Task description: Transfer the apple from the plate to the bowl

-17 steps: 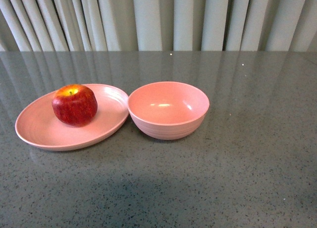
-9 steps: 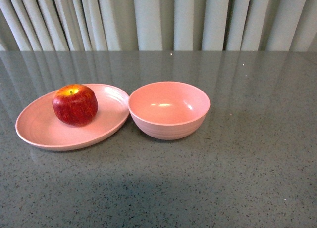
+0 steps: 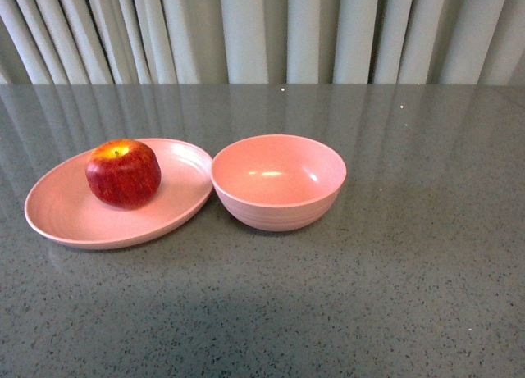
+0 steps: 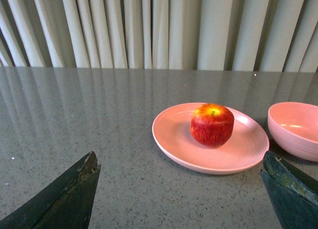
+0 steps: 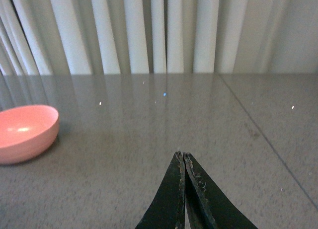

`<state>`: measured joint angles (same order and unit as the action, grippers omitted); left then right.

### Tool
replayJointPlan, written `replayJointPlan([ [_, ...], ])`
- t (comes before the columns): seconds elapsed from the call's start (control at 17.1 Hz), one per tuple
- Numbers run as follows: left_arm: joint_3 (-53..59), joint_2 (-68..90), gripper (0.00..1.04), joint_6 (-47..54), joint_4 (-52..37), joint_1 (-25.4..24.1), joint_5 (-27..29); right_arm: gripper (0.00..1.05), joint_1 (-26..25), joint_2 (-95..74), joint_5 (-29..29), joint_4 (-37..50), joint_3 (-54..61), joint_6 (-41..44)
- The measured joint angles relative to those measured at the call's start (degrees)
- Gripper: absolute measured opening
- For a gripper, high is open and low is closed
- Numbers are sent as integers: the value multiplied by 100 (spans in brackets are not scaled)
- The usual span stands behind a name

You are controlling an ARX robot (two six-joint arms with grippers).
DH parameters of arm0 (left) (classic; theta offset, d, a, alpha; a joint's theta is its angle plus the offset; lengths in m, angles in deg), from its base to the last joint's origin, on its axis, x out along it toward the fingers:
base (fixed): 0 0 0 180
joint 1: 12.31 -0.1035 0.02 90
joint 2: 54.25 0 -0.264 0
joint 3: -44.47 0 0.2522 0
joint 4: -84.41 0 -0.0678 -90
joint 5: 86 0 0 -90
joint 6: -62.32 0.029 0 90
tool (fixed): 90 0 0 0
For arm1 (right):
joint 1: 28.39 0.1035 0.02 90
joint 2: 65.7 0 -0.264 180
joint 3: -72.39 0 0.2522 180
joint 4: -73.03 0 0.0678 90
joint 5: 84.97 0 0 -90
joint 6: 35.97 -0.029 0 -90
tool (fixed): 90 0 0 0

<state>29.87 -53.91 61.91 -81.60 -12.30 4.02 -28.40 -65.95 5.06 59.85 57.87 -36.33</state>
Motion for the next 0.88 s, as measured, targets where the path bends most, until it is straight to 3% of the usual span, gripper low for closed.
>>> replayJointPlan([
  [0.29,0,0,98,0,0,0,0,2,0,2,-4,-81,2,0],
  [0.47,0,0,98,0,0,0,0,33,0,2,-4,-81,2,2],
  [0.88,0,0,98,0,0,0,0,96,0,2,-4,-83,2,2],
])
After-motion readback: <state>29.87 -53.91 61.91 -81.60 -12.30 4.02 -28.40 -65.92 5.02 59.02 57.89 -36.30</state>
